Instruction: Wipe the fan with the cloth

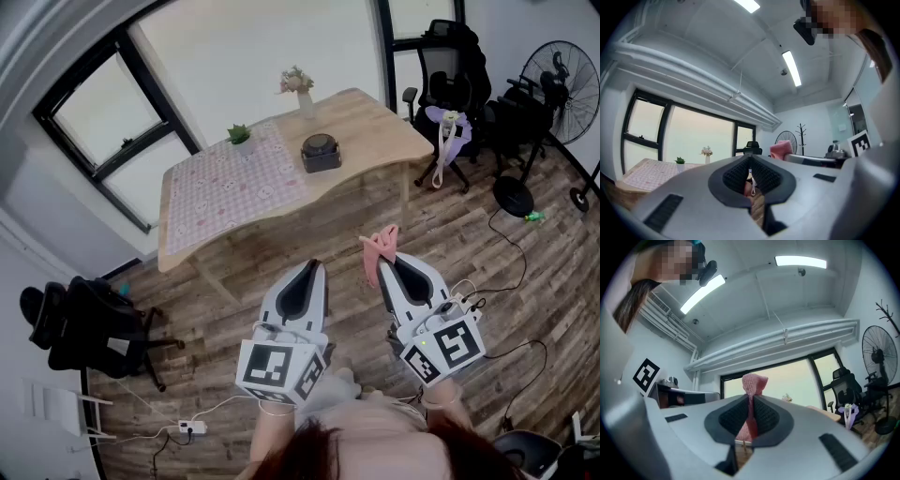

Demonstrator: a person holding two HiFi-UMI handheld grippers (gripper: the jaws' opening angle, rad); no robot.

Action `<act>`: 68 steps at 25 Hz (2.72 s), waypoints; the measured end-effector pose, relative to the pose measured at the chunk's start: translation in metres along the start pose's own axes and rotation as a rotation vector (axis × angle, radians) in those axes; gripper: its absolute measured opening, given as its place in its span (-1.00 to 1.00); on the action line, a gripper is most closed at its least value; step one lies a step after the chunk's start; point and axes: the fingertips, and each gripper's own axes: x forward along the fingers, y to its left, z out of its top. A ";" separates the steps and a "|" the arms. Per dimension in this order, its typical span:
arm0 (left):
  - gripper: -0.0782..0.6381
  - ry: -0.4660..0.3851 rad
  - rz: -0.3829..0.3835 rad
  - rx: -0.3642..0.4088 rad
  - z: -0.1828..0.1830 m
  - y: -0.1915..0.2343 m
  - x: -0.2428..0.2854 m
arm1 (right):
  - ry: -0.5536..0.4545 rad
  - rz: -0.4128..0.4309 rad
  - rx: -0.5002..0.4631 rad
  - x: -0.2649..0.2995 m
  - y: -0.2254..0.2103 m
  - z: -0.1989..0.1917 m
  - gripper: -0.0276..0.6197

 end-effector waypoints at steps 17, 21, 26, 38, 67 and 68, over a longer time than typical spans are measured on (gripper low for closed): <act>-0.73 0.023 -0.025 -0.034 -0.011 0.076 0.051 | 0.026 -0.036 -0.027 0.084 -0.016 -0.022 -0.84; -0.73 0.040 -0.029 -0.043 -0.016 0.099 0.063 | 0.031 -0.039 -0.030 0.112 -0.018 -0.025 -0.84; -0.73 0.046 -0.047 -0.049 -0.018 0.128 0.079 | 0.035 -0.050 -0.035 0.145 -0.019 -0.030 -0.84; -0.73 0.054 -0.103 -0.078 -0.027 0.188 0.113 | 0.065 -0.086 -0.044 0.212 -0.021 -0.051 -0.84; -0.73 0.124 -0.069 -0.120 -0.050 0.226 0.283 | 0.100 -0.057 0.020 0.318 -0.162 -0.075 -0.84; -0.73 0.125 -0.065 -0.120 -0.051 0.227 0.291 | 0.100 -0.052 0.022 0.322 -0.169 -0.076 -0.84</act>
